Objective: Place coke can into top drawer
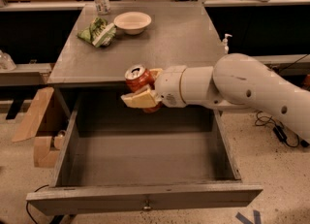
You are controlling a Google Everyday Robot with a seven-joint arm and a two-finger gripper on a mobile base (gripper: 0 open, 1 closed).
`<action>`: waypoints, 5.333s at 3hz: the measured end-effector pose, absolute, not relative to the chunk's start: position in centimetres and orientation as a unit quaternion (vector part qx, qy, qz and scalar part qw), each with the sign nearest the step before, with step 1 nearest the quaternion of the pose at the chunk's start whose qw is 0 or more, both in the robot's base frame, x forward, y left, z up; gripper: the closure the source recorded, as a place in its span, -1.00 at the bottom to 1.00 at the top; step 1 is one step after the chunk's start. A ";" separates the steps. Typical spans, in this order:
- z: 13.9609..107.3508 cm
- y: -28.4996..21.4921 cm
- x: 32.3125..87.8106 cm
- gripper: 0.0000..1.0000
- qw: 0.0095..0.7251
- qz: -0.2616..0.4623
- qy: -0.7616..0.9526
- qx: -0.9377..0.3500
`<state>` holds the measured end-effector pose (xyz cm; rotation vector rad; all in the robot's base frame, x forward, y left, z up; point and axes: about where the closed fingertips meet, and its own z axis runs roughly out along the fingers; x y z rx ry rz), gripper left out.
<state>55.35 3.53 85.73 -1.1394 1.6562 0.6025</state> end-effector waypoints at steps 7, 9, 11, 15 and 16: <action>68.6 14.1 51.9 -0.22 0.497 0.445 0.595 -0.448; 68.7 14.4 51.8 -1.00 0.496 0.447 0.593 -0.450; 70.6 14.3 52.9 -1.00 0.485 0.443 0.599 -0.458; 77.8 12.1 58.0 -0.02 0.431 0.431 0.623 -0.490; 79.9 11.9 57.4 0.60 0.376 0.443 0.632 -0.513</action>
Offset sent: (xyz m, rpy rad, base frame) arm -0.0303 0.0867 -0.1795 0.4450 0.1160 0.2398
